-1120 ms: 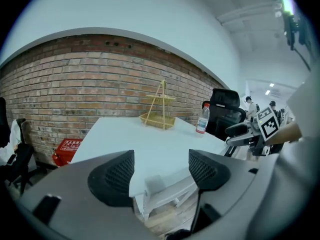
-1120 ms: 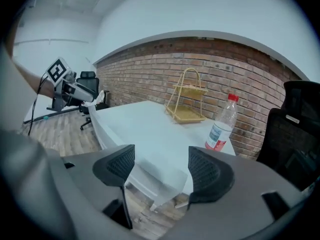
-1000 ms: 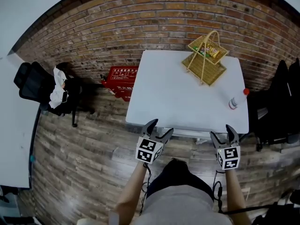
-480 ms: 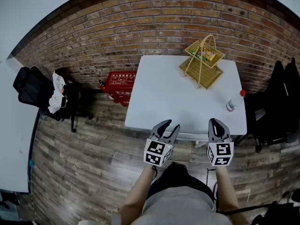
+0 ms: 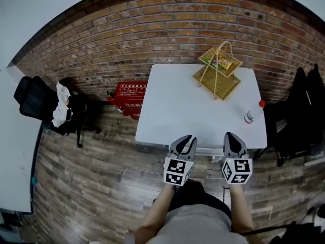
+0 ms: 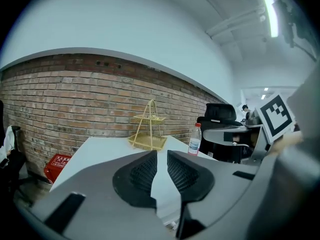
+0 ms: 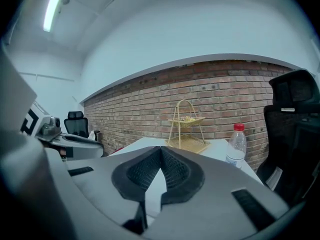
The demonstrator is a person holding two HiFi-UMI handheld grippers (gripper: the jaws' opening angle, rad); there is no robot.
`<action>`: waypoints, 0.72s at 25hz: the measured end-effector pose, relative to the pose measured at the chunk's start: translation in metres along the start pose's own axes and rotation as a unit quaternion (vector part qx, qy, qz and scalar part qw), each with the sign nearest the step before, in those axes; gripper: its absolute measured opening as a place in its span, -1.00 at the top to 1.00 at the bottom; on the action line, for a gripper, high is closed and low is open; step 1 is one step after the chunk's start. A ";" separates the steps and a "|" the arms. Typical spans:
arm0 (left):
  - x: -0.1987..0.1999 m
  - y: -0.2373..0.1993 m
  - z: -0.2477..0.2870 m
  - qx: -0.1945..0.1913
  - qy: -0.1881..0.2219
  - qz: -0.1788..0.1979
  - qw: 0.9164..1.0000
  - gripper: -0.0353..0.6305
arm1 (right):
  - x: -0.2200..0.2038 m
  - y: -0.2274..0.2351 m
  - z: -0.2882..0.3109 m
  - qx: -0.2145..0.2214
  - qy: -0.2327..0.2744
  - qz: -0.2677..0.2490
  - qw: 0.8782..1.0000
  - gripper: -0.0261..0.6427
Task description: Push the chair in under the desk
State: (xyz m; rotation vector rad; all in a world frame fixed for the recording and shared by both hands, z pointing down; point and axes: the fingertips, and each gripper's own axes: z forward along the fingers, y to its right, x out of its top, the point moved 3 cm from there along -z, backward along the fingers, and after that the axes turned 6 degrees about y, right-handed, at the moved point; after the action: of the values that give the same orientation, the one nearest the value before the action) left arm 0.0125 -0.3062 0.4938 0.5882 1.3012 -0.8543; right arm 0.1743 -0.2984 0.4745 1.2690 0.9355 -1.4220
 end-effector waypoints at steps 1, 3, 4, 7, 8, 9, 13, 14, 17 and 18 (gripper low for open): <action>0.002 0.000 0.000 0.002 0.004 0.002 1.000 0.68 | -0.001 -0.002 0.000 0.002 -0.001 -0.003 1.000 0.88; 0.005 -0.001 0.000 0.005 0.008 0.003 1.000 0.69 | -0.002 -0.006 0.000 0.007 -0.004 -0.014 1.000 0.88; 0.005 -0.001 0.000 0.006 0.008 0.004 1.000 0.70 | -0.002 -0.008 0.000 0.010 -0.005 -0.019 1.000 0.88; 0.005 -0.003 0.000 0.008 0.003 0.006 1.000 0.71 | -0.002 -0.014 0.002 0.014 -0.004 -0.018 1.000 0.88; 0.006 -0.004 0.000 0.009 0.004 0.005 1.000 0.71 | -0.002 -0.015 0.003 0.015 -0.004 -0.018 1.000 0.88; 0.007 -0.005 0.001 0.010 0.006 0.003 1.000 0.72 | -0.002 -0.016 0.004 0.016 -0.004 -0.018 1.000 0.88; 0.009 -0.006 0.001 0.016 0.009 -0.004 1.000 0.72 | -0.001 -0.021 0.007 0.018 -0.005 -0.023 1.000 0.88; 0.010 -0.006 0.001 0.016 0.010 -0.003 1.000 0.73 | -0.001 -0.022 0.008 0.019 -0.005 -0.022 1.000 0.88; 0.010 -0.006 0.002 0.013 0.011 0.000 1.000 0.73 | -0.001 -0.024 0.011 0.020 -0.006 -0.021 1.000 0.88; 0.010 -0.006 0.002 0.013 0.010 0.001 1.000 0.73 | -0.002 -0.024 0.012 0.021 -0.007 -0.021 1.000 0.88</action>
State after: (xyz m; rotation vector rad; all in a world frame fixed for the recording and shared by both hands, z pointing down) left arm 0.0096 -0.3134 0.4854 0.6203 1.3094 -0.8672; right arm 0.1477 -0.3040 0.4765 1.2759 0.9327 -1.4882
